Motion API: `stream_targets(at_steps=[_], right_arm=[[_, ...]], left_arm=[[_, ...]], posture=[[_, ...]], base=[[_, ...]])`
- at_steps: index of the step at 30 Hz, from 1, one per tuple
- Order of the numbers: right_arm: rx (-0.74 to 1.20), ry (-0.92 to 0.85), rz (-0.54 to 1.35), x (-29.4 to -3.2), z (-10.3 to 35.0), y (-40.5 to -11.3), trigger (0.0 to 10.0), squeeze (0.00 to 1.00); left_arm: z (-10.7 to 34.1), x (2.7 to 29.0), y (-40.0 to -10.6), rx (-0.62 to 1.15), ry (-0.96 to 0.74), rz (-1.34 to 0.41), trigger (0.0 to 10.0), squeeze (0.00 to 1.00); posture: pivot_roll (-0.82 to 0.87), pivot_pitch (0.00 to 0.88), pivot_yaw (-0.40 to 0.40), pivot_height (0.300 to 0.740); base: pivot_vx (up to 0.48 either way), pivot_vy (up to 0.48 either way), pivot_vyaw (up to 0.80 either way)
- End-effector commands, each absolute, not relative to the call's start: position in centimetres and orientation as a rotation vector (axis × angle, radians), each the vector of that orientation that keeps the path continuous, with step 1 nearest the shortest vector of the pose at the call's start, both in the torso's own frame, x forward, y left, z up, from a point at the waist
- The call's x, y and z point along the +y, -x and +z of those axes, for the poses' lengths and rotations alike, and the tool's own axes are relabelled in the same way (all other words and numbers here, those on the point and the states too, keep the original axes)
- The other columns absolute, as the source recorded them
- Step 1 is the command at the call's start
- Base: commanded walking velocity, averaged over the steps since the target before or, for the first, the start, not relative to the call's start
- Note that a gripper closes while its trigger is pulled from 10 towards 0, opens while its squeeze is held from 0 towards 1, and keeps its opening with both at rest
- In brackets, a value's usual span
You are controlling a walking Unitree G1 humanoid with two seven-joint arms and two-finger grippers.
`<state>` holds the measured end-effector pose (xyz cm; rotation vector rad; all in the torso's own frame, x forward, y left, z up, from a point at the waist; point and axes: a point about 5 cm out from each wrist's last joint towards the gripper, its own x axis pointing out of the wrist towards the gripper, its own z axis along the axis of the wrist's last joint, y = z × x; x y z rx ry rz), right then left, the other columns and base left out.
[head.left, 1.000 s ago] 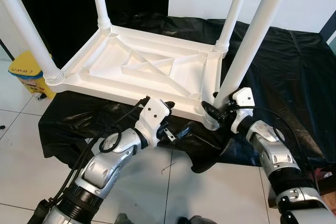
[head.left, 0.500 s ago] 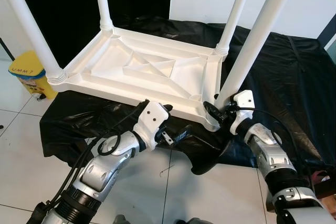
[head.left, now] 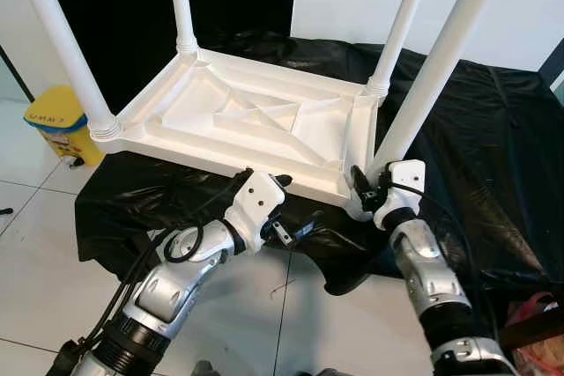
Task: Building children table
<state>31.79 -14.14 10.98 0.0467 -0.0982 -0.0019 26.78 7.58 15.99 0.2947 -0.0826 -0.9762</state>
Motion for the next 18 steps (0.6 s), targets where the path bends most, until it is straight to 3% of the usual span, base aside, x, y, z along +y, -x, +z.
stream_targets(at_steps=[1, 15, 17, 18], right_arm=[[0.011, -0.026, -0.113, -15.3, 8.6, -30.9, 10.0, 0.0], [-0.036, -0.057, -0.14, -14.4, 9.7, -30.8, 10.0, 0.0], [-0.06, -0.052, -0.12, -14.4, 10.1, -30.8, 10.0, 0.99], [-0.066, -0.053, -0.114, -14.4, 10.3, -30.8, 10.0, 1.0]], left_arm=[[15.9, 7.5, -26.8, -0.088, -0.307, -0.963, 10.0, 0.0], [15.2, 7.9, -27.3, 0.002, -0.275, -0.999, 10.0, 0.0], [15.3, 7.9, -27.4, -0.002, -0.276, -0.999, 10.0, 0.0], [15.3, 7.9, -27.3, -0.002, -0.274, -1.0, 10.0, 0.0]], posture=[[0.05, 0.057, -0.097, 0.74], [0.05, 0.071, -0.09, 0.74], [0.04, 0.072, -0.09, 0.74], [0.04, 0.072, -0.09, 0.74]], base=[[0.0, 0.0, 0.0], [0.0, 0.0, 0.0], [0.0, 0.0, 0.0], [0.0, 0.0, 0.0]])
